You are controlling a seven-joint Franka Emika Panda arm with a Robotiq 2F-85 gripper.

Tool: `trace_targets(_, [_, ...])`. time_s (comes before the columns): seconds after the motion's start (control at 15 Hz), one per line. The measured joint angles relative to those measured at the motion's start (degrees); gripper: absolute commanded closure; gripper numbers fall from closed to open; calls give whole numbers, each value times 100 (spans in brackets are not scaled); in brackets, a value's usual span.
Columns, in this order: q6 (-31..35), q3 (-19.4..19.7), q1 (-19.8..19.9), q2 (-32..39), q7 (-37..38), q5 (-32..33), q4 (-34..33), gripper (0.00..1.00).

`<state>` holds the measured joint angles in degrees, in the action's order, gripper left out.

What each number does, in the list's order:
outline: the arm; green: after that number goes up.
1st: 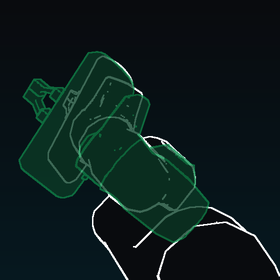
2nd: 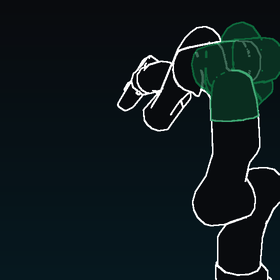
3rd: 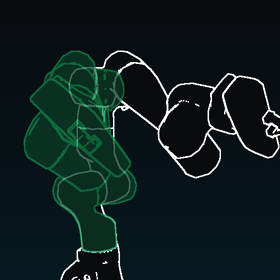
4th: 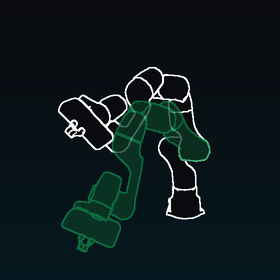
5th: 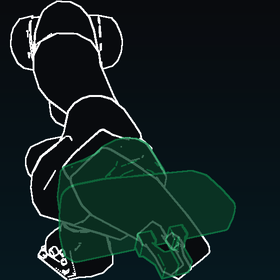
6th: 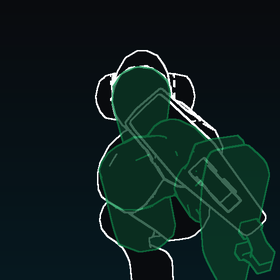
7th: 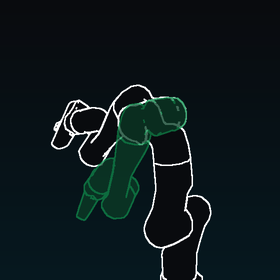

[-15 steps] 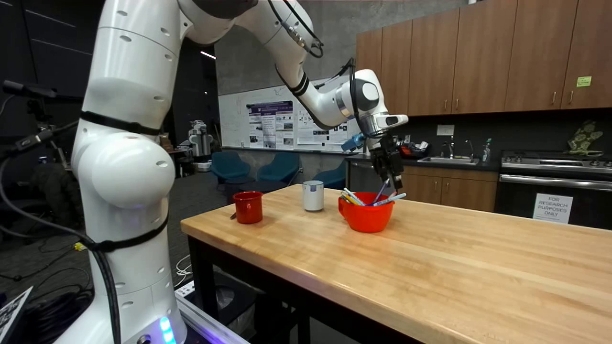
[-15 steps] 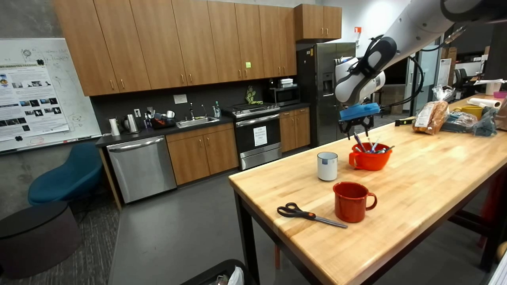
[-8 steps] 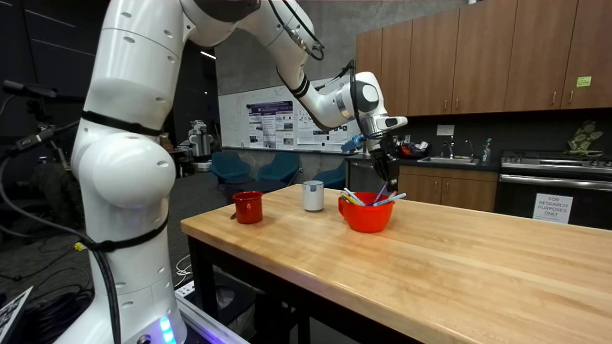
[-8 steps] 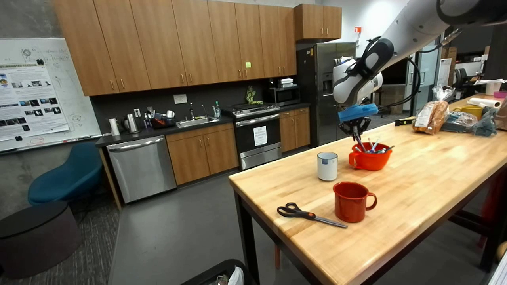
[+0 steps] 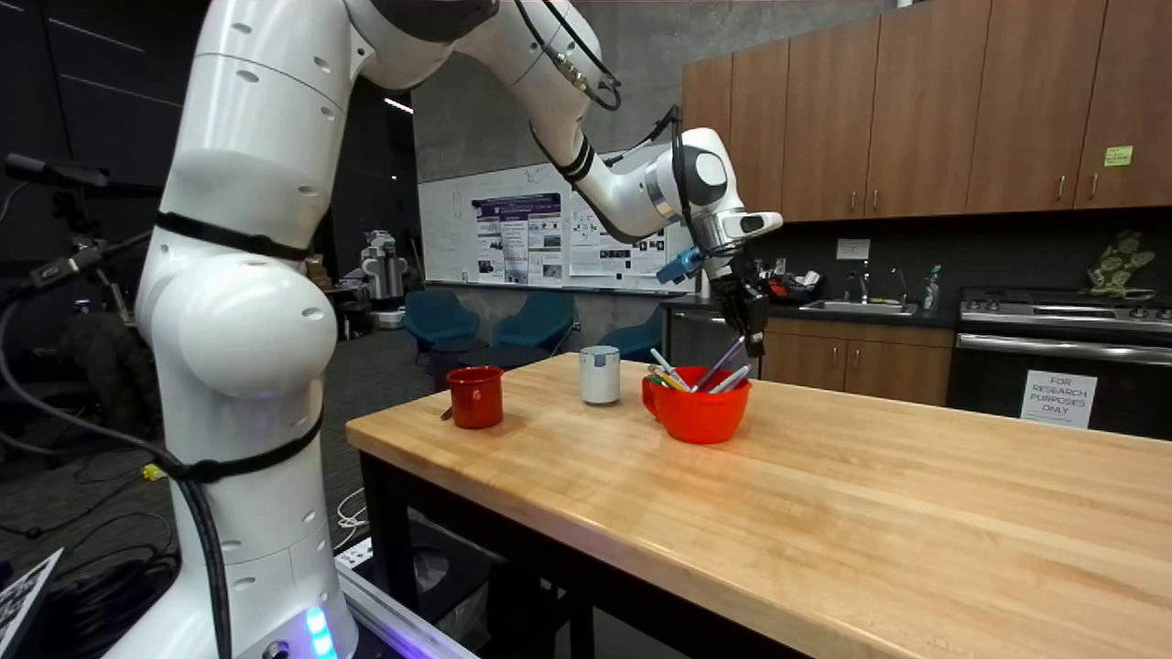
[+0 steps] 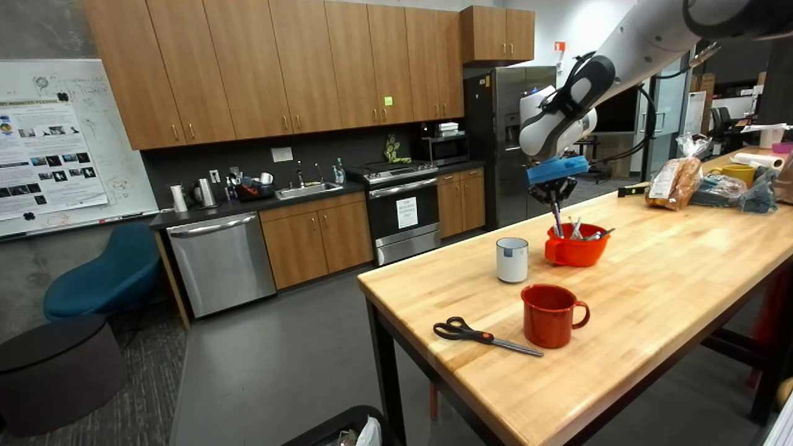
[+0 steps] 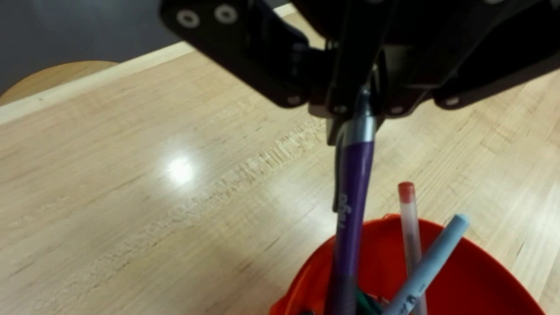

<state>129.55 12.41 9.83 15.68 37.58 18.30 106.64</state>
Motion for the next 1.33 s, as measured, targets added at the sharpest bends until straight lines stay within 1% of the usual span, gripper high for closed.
trace_targets(0.27, [30,51,-7,-64,0,73,-175,98])
trace_targets(0.6, [353,154,-99,-329,43,686,-234,98])
trace_targets(0.8, [610,152,-160,-573,120,857,-198,98])
trace_targets(1.07, [1009,48,-227,-1051,114,724,188,98])
trace_targets(1.33, [1408,-139,-227,-1603,-123,238,919,98])
